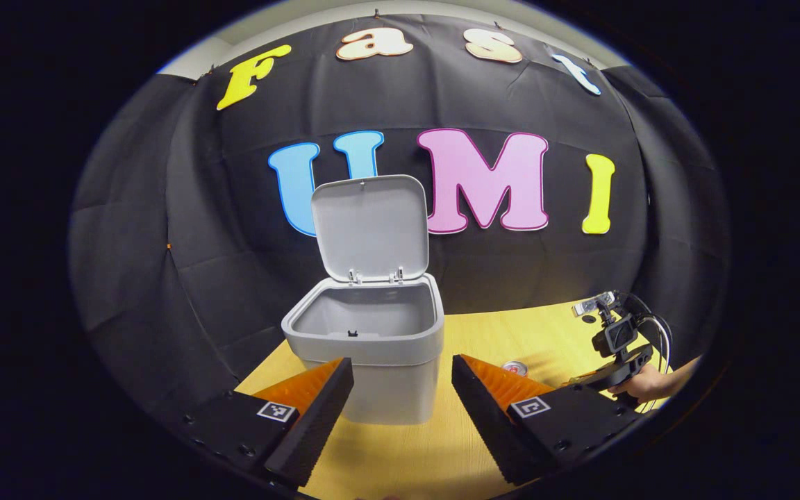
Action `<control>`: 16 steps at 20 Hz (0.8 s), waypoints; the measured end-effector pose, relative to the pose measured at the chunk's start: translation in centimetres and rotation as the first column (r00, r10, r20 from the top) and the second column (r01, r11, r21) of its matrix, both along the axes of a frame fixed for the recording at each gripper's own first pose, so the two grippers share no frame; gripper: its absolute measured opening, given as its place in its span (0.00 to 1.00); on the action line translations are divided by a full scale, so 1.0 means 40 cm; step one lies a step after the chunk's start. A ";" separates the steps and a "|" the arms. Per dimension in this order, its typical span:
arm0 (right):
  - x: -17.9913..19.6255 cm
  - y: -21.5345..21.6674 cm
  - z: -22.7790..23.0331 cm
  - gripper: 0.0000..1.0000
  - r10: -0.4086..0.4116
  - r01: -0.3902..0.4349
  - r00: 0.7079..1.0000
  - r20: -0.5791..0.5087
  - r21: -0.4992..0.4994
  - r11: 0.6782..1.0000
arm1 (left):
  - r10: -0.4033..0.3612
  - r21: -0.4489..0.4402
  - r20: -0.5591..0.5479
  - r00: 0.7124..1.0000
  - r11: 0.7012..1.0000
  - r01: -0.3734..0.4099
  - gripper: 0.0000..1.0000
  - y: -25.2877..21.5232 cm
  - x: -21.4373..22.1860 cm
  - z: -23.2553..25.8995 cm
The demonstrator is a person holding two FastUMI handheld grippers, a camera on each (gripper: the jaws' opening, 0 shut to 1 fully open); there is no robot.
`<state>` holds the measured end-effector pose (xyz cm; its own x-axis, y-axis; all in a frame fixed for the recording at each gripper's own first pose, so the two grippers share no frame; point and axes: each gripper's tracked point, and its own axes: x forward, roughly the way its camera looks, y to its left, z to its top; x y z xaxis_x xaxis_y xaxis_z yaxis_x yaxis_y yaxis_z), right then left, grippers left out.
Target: Press the lid of the desktop garbage bin to open it, pick up the crumpled paper on the desktop and throw it into the bin, then pick up the pop can on the desktop and drop it into the bin, and finally close the garbage bin lid.
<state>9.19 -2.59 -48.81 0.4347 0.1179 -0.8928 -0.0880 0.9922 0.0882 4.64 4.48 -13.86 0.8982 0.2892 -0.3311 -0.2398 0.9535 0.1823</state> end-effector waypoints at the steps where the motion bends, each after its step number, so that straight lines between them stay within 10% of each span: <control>1: 0.010 0.002 0.049 0.37 -0.004 0.003 0.999 0.037 0.012 1.000 | -0.007 -0.001 0.004 1.000 1.000 0.007 0.96 -0.004 -0.004 0.000; 9: 0.145 0.084 0.522 0.37 0.063 -0.096 0.933 0.354 0.075 0.993 | -0.027 -0.029 0.026 0.999 0.999 0.028 0.96 -0.002 -0.028 0.018; 16: 0.223 0.388 0.837 0.36 0.096 -0.267 0.864 0.494 0.288 0.920 | 0.018 0.015 0.060 0.998 1.000 -0.019 0.97 0.059 -0.081 0.062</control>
